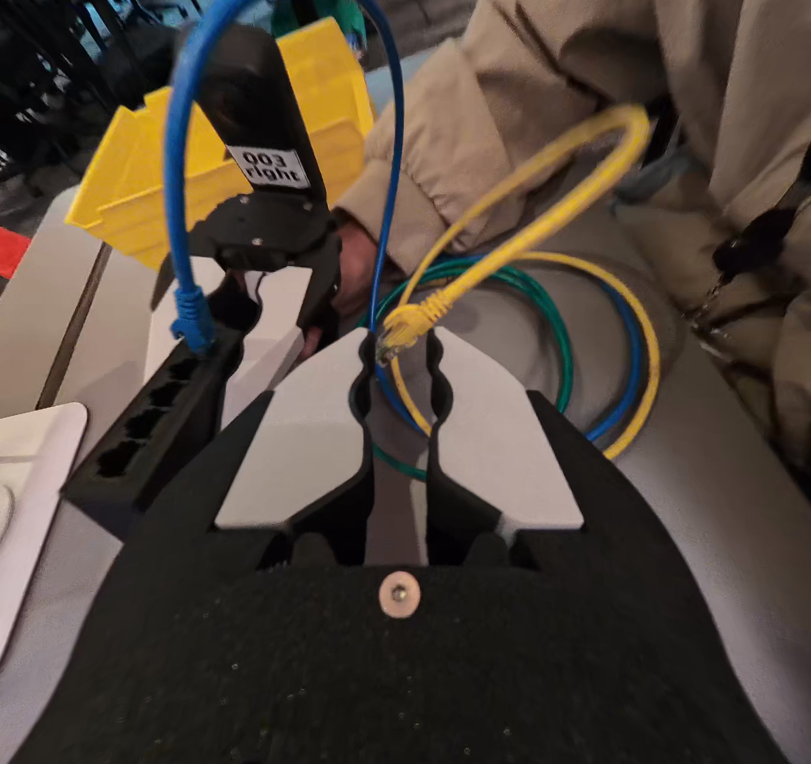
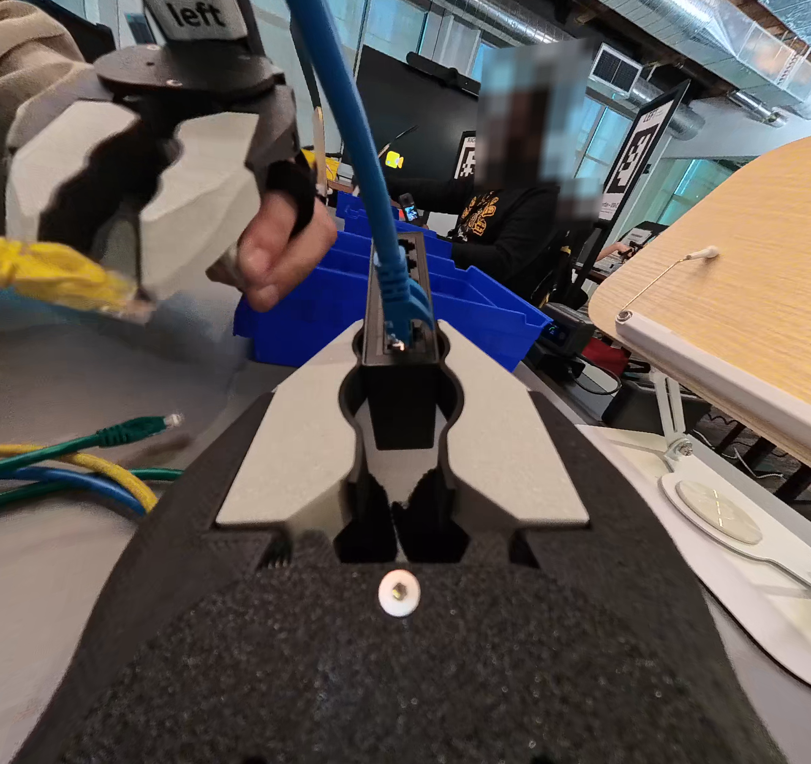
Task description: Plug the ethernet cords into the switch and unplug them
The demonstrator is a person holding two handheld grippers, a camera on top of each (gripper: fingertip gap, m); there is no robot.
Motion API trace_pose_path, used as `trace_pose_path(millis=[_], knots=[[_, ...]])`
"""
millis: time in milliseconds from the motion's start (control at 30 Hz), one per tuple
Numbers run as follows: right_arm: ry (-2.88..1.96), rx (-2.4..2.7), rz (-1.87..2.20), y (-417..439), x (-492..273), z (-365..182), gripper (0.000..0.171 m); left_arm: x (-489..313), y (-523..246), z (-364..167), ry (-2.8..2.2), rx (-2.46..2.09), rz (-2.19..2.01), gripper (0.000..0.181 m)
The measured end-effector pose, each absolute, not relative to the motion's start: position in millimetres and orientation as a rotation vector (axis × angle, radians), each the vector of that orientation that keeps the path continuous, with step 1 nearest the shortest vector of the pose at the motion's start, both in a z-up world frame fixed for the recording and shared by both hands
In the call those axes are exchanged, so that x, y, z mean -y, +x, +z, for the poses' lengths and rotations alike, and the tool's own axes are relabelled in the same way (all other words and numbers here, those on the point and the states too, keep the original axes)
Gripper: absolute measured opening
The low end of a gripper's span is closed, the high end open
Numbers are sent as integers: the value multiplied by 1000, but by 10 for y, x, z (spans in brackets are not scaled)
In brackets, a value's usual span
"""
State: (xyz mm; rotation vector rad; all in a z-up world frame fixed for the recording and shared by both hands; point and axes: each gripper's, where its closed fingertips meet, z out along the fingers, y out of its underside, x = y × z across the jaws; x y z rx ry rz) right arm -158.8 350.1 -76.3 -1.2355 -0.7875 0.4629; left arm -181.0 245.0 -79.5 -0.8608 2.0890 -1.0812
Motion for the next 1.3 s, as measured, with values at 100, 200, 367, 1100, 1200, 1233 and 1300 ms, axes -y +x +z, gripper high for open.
trace_pose_path(millis=[100,200,367,1100,1200,1233,1300], knots=[[-1222,796,494,-1615,-3462,-746,26,-2664,-1751,-598,-895,-1982,-1045,26],[-1219,777,518,-1607,-3461,-728,26,-2876,-1652,-432,-875,-1925,-963,18],[-1223,744,555,-1542,-3479,-705,26,-2975,-1520,-309,-821,-1918,-881,26],[-1249,845,522,-1693,-3437,-828,26,-3088,-1289,-703,-891,-2121,-869,15],[-1230,847,499,-1690,-3424,-804,26,-3067,-1290,-690,-901,-2109,-903,15],[-1220,850,482,-1689,-3420,-796,26,-3058,-1291,-686,-909,-2107,-914,15],[-1212,854,459,-1684,-3420,-789,26,-3054,-1290,-683,-898,-2098,-904,15]])
